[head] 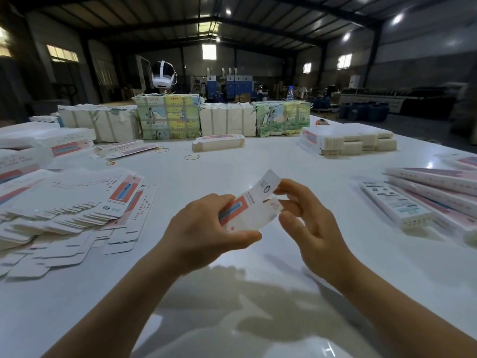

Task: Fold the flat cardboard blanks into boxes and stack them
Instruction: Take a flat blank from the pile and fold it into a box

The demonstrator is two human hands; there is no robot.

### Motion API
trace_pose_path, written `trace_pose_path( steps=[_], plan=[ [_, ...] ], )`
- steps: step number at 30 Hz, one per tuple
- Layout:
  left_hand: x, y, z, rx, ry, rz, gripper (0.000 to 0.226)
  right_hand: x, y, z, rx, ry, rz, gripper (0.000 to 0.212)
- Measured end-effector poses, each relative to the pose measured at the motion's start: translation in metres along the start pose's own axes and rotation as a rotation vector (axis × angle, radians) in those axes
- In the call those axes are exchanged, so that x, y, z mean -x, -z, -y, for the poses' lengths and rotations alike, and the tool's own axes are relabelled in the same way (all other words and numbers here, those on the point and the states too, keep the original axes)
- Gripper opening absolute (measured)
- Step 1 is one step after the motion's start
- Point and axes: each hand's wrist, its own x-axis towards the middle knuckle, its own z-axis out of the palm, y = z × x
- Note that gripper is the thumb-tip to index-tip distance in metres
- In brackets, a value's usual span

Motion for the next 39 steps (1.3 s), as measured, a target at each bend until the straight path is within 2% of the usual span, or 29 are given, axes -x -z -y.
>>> trace_pose_path(
  steps=[3, 9, 12, 15, 16, 17, 19, 20, 22, 24, 26, 29, 31, 33, 35, 36, 37, 39],
  plan=[
    [0.000, 0.002, 0.001, 0.096, -0.045, -0.061, 0.066, 0.001, -0.004, -0.001, 0.107, 0.104, -0.008, 0.041],
    [0.001, -0.002, -0.001, -0.006, -0.102, 0.012, 0.039, 0.003, -0.007, -0.008, 0.020, -0.034, -0.021, 0.056],
    [-0.002, 0.002, -0.008, -0.001, -0.137, -0.001, 0.032, 0.003, -0.015, -0.005, 0.053, -0.007, -0.208, 0.057],
    [-0.005, 0.012, -0.011, 0.044, -0.143, -0.021, 0.041, -0.001, -0.008, -0.007, -0.079, 0.007, -0.392, 0.062],
    [-0.006, 0.015, -0.010, 0.058, -0.146, -0.012, 0.041, -0.003, -0.004, -0.008, -0.135, -0.048, -0.355, 0.062],
    [-0.006, 0.018, -0.010, 0.082, -0.155, 0.013, 0.035, -0.005, -0.003, -0.008, -0.187, -0.131, -0.237, 0.059],
    [-0.009, 0.019, -0.011, 0.118, -0.166, 0.091, 0.018, -0.006, -0.006, -0.011, -0.285, -0.266, 0.058, 0.033],
    [-0.011, 0.020, -0.012, 0.113, -0.152, 0.134, 0.018, -0.006, -0.008, -0.013, -0.312, -0.294, 0.127, 0.023],
    [-0.015, 0.023, -0.005, 0.110, -0.082, 0.253, 0.033, -0.007, -0.009, -0.016, -0.365, -0.306, 0.138, 0.016],
    [-0.014, 0.035, 0.008, 0.197, 0.024, 0.436, 0.043, -0.009, -0.005, -0.020, -0.459, -0.328, 0.118, 0.017],
    [-0.011, 0.043, 0.021, 0.283, 0.097, 0.555, 0.039, -0.010, -0.001, -0.022, -0.496, -0.363, 0.109, 0.016],
    [-0.012, 0.036, 0.028, 0.315, 0.121, 0.499, 0.012, -0.010, -0.003, -0.024, -0.506, -0.426, 0.097, 0.006],
    [-0.015, 0.029, 0.026, 0.270, 0.157, 0.420, 0.005, -0.011, -0.005, -0.023, -0.501, -0.483, 0.054, 0.014],
    [-0.015, 0.020, 0.022, 0.064, 0.142, 0.273, 0.032, -0.011, -0.005, -0.024, -0.483, -0.575, -0.042, 0.026],
    [-0.013, 0.002, 0.016, -0.360, 0.000, 0.074, 0.081, -0.011, -0.005, -0.023, -0.507, -0.646, -0.124, 0.009],
    [-0.010, -0.008, 0.010, -0.483, -0.087, 0.009, 0.097, -0.012, -0.005, -0.021, -0.523, -0.664, -0.133, 0.010],
    [-0.008, -0.019, 0.005, -0.537, -0.138, -0.027, 0.105, -0.012, -0.006, -0.020, -0.544, -0.673, -0.122, 0.022],
    [-0.008, -0.036, -0.002, -0.582, -0.167, -0.117, 0.102, -0.013, -0.006, -0.016, -0.585, -0.693, -0.108, 0.032]
  ],
)
